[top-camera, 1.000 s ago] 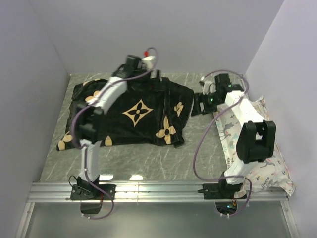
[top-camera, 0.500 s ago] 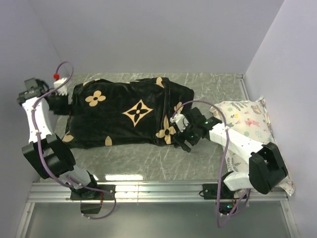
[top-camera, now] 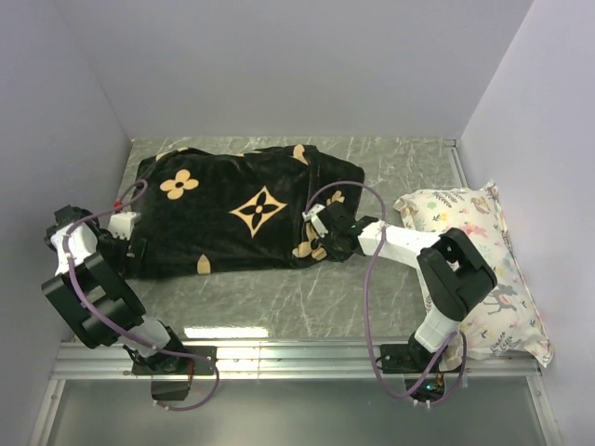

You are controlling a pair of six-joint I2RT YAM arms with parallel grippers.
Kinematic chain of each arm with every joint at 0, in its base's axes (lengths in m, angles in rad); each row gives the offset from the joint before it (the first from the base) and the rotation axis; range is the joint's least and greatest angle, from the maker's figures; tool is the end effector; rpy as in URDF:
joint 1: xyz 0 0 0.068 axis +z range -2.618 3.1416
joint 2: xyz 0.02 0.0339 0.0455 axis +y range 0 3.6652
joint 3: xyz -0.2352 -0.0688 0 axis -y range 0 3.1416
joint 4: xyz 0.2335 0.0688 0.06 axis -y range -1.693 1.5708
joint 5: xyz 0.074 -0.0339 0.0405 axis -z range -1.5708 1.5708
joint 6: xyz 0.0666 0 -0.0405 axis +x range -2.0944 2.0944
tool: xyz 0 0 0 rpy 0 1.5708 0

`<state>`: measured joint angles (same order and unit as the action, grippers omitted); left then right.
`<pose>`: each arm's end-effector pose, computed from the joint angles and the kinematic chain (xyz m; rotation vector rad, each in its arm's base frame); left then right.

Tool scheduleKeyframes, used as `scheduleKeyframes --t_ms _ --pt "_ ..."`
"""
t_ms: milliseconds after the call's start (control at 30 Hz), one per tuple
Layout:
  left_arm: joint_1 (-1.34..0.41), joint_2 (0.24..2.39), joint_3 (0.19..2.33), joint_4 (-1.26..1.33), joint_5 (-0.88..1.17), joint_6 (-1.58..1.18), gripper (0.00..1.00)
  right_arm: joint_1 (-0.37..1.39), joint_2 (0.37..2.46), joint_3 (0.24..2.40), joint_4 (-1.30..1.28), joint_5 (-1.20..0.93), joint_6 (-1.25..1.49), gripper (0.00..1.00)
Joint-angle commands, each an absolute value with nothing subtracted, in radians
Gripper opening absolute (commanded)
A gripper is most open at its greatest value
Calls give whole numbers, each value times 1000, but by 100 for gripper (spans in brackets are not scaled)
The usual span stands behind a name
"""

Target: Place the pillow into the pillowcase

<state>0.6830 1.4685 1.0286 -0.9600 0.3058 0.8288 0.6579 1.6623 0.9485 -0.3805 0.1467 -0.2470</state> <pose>0.2114 0.1461 0.1668 0.2412 2.7947 -0.1497 0.2603 0.1888 0.1159 -1.1141 2.4000 -0.0592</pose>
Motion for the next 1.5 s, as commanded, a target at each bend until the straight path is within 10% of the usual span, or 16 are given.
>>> scheduleKeyframes --t_ms 0,300,400,500,900,1467 --pt "693 1469 976 -745 190 931 99 625 1640 996 -324 236 -224 0" --pt "689 1669 940 -600 179 877 93 539 1471 1038 -391 224 -270 0" --pt "683 1689 942 -635 219 897 61 519 1447 1052 -400 218 -287 0" --pt "684 1689 1003 -742 329 876 1 505 1443 1075 -408 222 -295 0" --pt "683 1649 1820 -763 748 281 0 295 1434 1421 -324 273 -472 0" --pt "681 1074 1666 -245 506 -117 0 308 1008 1411 -132 255 -894 0"
